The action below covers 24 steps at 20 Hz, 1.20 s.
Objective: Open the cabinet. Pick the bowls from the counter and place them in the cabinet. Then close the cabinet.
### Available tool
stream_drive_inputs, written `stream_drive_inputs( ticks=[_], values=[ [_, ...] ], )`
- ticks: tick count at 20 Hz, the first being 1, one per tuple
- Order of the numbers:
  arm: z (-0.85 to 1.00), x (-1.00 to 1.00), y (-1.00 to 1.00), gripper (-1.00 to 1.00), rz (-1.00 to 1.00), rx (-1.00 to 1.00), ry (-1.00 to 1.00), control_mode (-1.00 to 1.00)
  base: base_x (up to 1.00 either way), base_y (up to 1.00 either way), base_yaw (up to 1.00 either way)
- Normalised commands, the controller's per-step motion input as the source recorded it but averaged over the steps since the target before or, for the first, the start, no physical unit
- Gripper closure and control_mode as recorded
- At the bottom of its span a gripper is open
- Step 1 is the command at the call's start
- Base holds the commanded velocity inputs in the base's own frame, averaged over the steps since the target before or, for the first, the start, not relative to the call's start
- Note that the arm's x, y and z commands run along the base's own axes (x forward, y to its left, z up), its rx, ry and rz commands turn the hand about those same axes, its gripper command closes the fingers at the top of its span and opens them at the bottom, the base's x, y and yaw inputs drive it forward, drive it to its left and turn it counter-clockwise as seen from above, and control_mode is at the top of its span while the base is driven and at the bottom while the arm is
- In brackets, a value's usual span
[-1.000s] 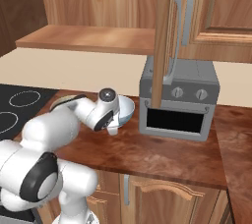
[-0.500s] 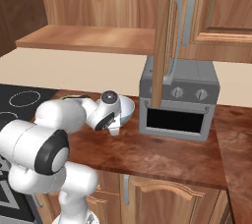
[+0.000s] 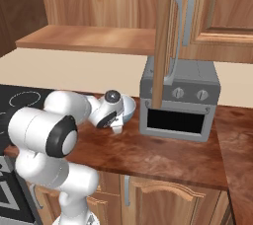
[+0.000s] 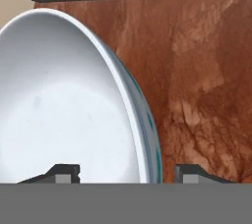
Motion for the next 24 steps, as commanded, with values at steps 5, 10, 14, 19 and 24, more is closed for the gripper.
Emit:
stream_drive_inputs(
  ticks=[5,10,14,19,24],
  values=[
    [-0.32,0.05,0.0,1.0,0.0,0.0,0.05,-1.0,0.0,0.0,0.0],
    [-0.24,0.0,0.0,1.0,0.0,0.0,0.04,-1.0,0.0,0.0,0.0],
    [-0.09,0.0,0.0,1.0,0.0,0.0,0.01,-1.0,0.0,0.0,0.0],
    [0.0,-0.16,0.0,1.0,0.0,0.0,-0.04,-1.0,0.0,0.0,0.0],
    [0.11,-0.31,0.02,1.0,0.0,0.0,-0.16,-1.0,0.0,0.0,0.0]
  ],
)
